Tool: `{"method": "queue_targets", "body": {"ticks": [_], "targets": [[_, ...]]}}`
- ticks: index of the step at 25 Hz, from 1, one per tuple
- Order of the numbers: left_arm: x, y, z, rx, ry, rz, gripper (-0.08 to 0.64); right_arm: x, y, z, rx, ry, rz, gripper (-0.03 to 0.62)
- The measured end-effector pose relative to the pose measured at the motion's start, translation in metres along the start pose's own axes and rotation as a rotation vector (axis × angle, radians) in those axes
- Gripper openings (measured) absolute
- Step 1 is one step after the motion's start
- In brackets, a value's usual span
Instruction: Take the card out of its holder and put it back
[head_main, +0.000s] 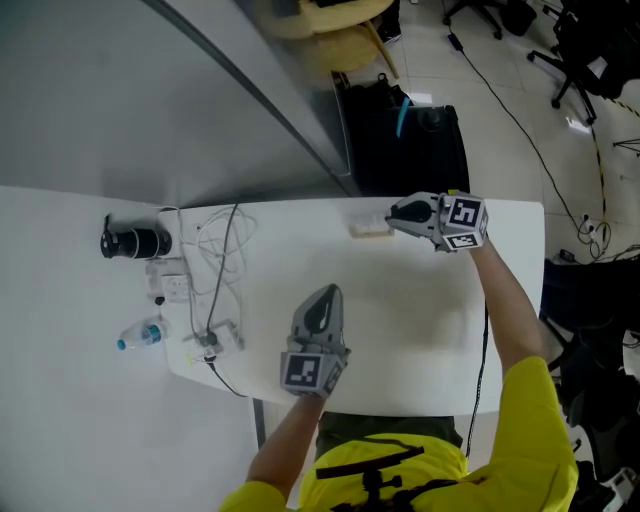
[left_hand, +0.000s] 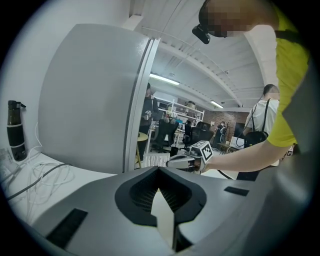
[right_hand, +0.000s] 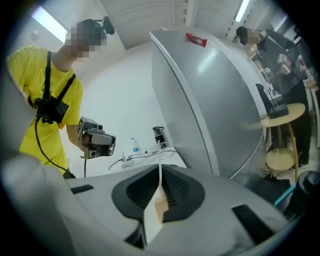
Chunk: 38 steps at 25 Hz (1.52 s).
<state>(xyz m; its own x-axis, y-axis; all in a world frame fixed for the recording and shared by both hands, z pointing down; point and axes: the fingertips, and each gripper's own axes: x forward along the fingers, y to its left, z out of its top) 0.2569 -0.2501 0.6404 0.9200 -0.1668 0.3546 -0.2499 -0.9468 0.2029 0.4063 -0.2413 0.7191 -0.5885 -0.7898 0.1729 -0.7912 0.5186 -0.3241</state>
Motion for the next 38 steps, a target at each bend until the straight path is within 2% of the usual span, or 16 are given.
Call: {"method": "queue_targets", "body": {"ticks": [6,12,18,28,33,38], "targets": [[0.0,0.005,0.001,-0.002,-0.008,0.011,0.007,-0.001,0.003,0.005,-0.046,-0.001,-0.012,0.018],[-0.002,0.002,0.014,0.0,-0.029,-0.008,0.007,-0.008,0.002,0.035,-0.063,-0.047,-0.044,0.018],[-0.026,-0.011,0.034,0.007,-0.046,-0.045,0.006,-0.025,0.017,0.097,-0.113,-0.066,-0.106,0.018],[-0.072,-0.031,0.075,0.045,-0.105,-0.112,0.006,-0.055,0.082,0.228,-0.241,-0.114,-0.151,0.017],[-0.093,-0.031,0.068,0.061,-0.085,-0.11,0.006,-0.06,0.116,0.25,-0.265,-0.123,-0.167,0.017],[-0.108,-0.033,0.064,0.068,-0.089,-0.128,0.006,-0.06,0.137,0.252,-0.265,-0.127,-0.172,0.017]]}}
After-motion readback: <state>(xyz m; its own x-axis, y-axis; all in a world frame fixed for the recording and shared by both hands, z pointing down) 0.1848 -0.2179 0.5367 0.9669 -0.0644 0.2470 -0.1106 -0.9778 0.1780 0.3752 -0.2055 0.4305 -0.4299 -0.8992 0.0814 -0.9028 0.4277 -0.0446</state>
